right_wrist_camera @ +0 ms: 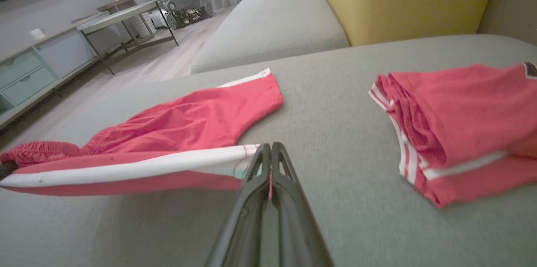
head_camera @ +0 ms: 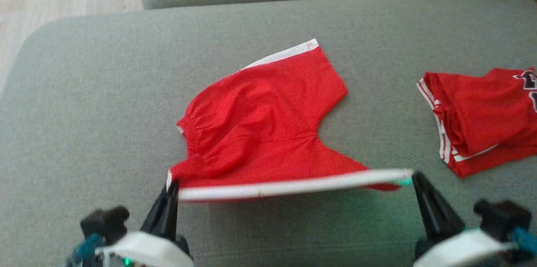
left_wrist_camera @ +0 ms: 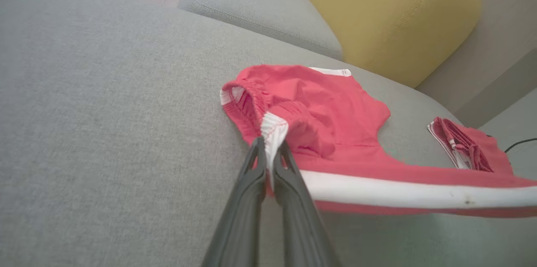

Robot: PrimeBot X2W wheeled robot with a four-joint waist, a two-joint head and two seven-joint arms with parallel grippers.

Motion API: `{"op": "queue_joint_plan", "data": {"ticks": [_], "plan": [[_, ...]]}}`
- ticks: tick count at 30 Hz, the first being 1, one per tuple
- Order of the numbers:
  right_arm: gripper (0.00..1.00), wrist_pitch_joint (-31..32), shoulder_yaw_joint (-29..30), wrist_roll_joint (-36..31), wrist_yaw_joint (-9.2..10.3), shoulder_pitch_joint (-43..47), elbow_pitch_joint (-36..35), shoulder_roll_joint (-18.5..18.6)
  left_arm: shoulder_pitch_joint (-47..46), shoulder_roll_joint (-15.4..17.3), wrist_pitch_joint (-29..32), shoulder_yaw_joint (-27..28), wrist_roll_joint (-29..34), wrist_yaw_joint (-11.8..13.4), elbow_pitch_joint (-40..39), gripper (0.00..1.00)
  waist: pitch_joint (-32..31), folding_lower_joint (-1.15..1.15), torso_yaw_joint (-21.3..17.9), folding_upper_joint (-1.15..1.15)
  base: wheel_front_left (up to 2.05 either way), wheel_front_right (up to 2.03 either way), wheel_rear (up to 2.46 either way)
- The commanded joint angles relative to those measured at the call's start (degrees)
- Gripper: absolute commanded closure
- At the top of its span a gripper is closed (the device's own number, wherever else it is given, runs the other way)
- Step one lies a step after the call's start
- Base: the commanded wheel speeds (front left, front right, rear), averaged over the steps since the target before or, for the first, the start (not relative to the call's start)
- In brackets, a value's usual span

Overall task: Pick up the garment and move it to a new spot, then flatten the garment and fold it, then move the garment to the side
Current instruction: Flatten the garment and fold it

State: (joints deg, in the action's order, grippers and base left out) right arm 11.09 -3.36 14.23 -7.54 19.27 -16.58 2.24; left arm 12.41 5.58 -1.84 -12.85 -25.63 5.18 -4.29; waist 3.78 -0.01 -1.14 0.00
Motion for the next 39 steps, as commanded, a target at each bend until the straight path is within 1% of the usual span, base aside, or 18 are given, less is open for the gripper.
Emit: {"op": "queue_joint_plan", "data": {"ticks": [1,5,7,10,13,17,18,23,29,30,31,32,33,34,39], "plan": [[1.0,-0.4,-0.4,-0.7,0.05,-7.2,-0.5,0.9,-5.8,0.8,0.5,2.2,-0.8,-0.5,-1.8,1.0,1.5,0.01,0.6,0.0,0.0,0.0,0.0],[1.0,-1.3,-1.2,-1.1,0.05,-17.3,4.4,3.7,-12.0,1.5,2.8,1.9,-2.6,-2.9,-0.2,1.0,5.2,0.01,1.0,0.0,0.0,0.0,0.0],[1.0,-1.9,-1.9,-0.5,0.05,-23.2,7.4,5.4,-16.1,2.0,3.6,1.6,-2.5,-3.9,1.2,1.0,7.8,0.01,1.5,0.0,0.0,0.0,0.0],[1.0,-2.8,-3.4,0.4,0.05,-32.3,12.9,8.0,-22.3,1.6,4.5,1.5,-3.5,-5.0,4.2,1.0,11.2,0.01,2.6,0.0,0.0,0.0,0.0],[1.0,-4.1,-5.0,1.2,0.05,-41.0,19.2,9.7,-28.4,0.9,4.7,1.1,-4.4,-6.1,8.4,1.0,14.2,0.01,3.9,0.0,0.0,0.0,0.0],[1.0,-5.9,-7.5,2.7,0.05,-50.9,28.4,10.0,-35.6,-0.3,4.2,0.9,-5.6,-6.9,14.7,1.0,17.2,0.01,5.1,0.0,0.0,0.0,0.0],[1.0,-5.9,-7.5,2.7,0.05,-50.9,28.4,10.0,-35.6,-0.3,4.2,0.9,-5.6,-6.9,14.7,1.0,17.2,0.01,5.1,0.0,0.0,0.0,0.0],[1.0,-9.0,-11.1,4.8,0.05,-60.8,40.2,9.4,-42.5,-1.2,2.5,1.2,-6.8,-7.2,22.4,1.0,20.1,0.01,6.2,0.0,0.0,0.0,0.0],[1.0,-13.5,-14.8,7.3,0.05,-68.6,52.1,8.0,-48.0,-1.7,-0.1,1.3,-7.8,-8.1,29.9,1.0,22.3,0.01,6.9,0.0,0.0,0.0,0.0],[1.0,-14.5,-15.3,7.6,0.05,-69.6,53.7,7.8,-48.7,-1.7,-0.5,1.1,-7.8,-8.4,31.0,0.97,22.6,0.01,7.0,0.0,0.0,0.0,0.0],[1.0,-15.4,-15.8,8.0,0.05,-70.5,55.2,7.6,-49.3,-1.7,-0.8,0.8,-7.7,-8.7,32.0,0.64,22.8,0.01,7.0,0.0,0.0,0.0,0.0],[0.77,-16.3,-16.1,8.5,0.05,-71.3,56.8,7.2,-49.8,-1.8,-1.3,0.6,-7.7,-8.9,33.0,0.03,23.0,0.01,7.0,0.0,0.0,0.0,0.0],[0.36,-17.1,-16.6,8.9,0.05,-72.0,58.2,6.9,-50.2,-1.8,-1.9,0.5,-7.7,-9.1,33.8,0.0,23.1,0.01,6.9,0.0,0.0,0.0,0.0],[0.0,-18.1,-17.2,9.2,0.05,-72.7,59.3,6.7,-50.5,-1.8,-2.4,0.3,-7.5,-9.3,34.6,0.0,23.2,0.01,6.9,0.0,0.0,0.0,0.0],[0.0,-23.3,-19.8,10.5,0.05,-73.9,62.5,6.2,-50.1,-1.6,-7.2,0.0,-6.5,-9.4,36.4,0.0,22.6,0.01,6.6,0.0,0.0,0.0,0.0]]}}
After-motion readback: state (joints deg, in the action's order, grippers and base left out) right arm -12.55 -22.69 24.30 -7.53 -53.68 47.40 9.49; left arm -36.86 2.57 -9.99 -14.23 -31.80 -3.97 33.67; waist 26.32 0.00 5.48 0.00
